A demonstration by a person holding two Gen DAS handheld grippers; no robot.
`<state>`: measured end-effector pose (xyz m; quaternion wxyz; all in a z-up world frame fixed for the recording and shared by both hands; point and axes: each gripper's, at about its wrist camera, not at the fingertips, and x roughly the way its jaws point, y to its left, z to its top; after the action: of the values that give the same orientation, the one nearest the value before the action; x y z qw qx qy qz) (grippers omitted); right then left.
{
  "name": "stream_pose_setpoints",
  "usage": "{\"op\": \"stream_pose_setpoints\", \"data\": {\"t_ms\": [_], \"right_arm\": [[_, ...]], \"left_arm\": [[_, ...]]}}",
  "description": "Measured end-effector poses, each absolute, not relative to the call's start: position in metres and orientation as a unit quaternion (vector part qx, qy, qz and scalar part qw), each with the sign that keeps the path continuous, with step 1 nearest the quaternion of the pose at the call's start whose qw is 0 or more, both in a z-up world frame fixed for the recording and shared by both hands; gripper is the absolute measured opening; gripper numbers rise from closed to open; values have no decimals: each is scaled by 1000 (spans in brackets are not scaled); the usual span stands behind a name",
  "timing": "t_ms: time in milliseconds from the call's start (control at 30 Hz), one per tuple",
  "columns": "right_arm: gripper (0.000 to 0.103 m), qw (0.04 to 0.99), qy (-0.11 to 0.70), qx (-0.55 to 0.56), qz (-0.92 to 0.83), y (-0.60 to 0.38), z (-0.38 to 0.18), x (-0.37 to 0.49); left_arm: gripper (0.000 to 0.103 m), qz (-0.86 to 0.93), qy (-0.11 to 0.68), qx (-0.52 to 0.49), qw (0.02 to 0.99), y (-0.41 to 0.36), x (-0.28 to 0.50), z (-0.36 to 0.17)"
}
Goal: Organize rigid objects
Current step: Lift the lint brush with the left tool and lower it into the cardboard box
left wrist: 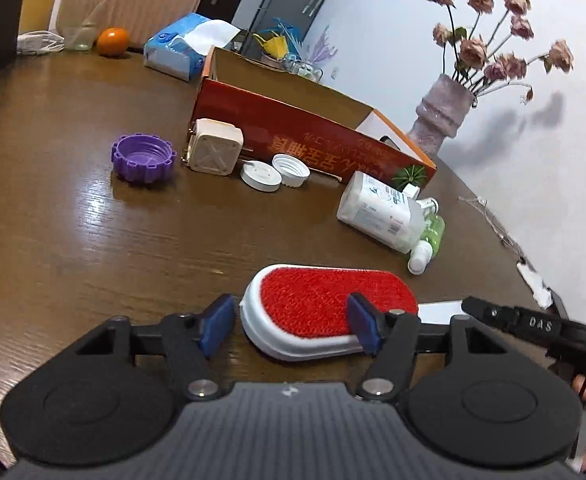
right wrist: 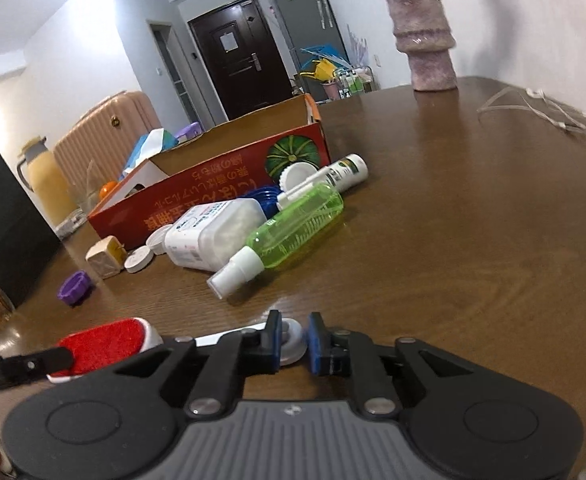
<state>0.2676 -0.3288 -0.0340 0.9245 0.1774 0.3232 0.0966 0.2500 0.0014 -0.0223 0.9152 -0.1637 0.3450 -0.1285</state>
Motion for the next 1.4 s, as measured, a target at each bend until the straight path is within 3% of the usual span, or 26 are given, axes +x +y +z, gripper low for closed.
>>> {"op": "stream_pose_setpoints", "data": {"t_ms": [100, 633, 1100, 1400], "right_arm": [[13, 924, 326, 172, 99, -329, -33, 265], [13, 935, 259, 212, 114, -341, -6, 239], [13, 956, 185, 180, 140, -333, 69, 341], [14, 965, 159, 150, 143, -325, 110, 409]], "left_arm": [[60, -132, 343, -154, 917, -3, 253, -20], [55, -125, 272, -156, 941, -8, 228, 18], [55, -126, 178, -143, 965, 1, 328, 93], [55, -125, 157, -137, 970, 5, 391, 124]]}}
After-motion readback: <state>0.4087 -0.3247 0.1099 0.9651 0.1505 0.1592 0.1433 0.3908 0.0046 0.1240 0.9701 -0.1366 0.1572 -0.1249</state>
